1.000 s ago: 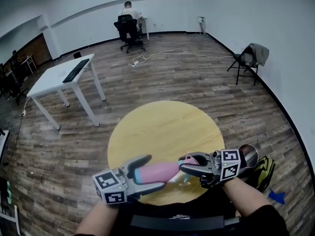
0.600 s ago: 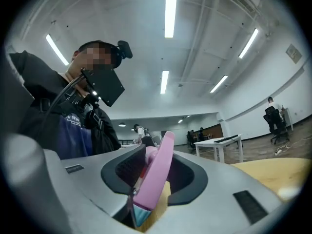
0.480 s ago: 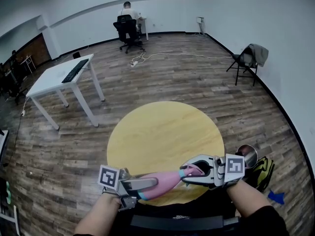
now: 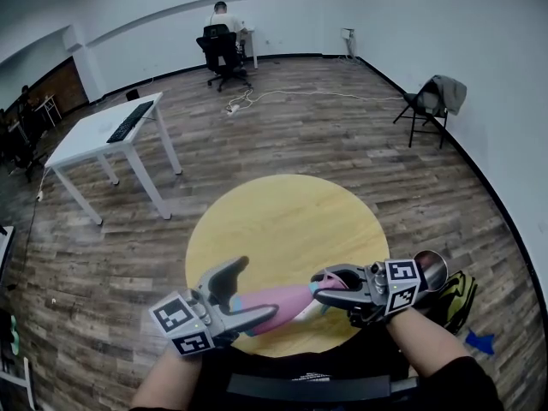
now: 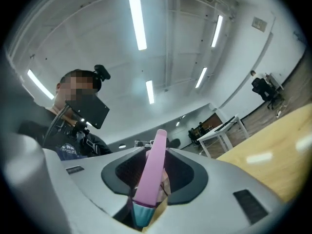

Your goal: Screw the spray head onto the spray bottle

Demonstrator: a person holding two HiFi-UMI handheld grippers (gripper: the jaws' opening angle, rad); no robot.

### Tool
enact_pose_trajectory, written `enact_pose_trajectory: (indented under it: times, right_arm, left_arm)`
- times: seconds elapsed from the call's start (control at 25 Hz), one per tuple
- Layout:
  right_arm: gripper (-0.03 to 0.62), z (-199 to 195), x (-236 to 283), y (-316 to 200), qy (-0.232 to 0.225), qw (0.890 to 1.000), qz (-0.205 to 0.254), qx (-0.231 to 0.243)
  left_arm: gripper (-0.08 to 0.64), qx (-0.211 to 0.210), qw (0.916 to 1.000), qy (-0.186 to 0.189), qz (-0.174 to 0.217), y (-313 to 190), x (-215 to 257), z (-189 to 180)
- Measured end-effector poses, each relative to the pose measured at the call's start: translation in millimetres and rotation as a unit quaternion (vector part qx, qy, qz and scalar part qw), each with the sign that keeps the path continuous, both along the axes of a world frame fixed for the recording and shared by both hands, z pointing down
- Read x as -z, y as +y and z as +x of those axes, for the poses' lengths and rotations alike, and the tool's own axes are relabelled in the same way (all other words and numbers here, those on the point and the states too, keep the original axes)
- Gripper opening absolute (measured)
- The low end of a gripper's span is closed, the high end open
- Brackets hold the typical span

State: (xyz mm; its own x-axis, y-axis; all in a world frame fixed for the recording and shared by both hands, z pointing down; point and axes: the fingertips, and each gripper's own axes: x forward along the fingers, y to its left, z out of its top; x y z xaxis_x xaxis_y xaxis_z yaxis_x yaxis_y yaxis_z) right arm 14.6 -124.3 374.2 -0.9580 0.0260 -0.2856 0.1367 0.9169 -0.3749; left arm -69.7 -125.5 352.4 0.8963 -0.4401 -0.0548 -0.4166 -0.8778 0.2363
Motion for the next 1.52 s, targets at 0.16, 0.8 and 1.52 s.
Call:
enact_pose_trajectory:
  times: [0.16, 0.8, 1.52]
  right_arm:
    - [0.146, 7, -2, -17, -0.022, 0.998, -0.062, -0.007]
    - [0.144, 9, 1, -19, -0.017, 0.998, -0.061, -0.029]
    - [0.146, 10, 14, 4, 0.006, 0.994, 0.1, -0.038]
  left_arm:
    - [0.522, -0.012, 0.9937, -0.062, 0.093, 16, 7, 9]
    - [0.527, -0.05, 0.994, -0.097, 0.011, 21, -31, 34]
    - [0.529, -0.171, 0.8823, 0.216, -0.382, 6, -41, 25]
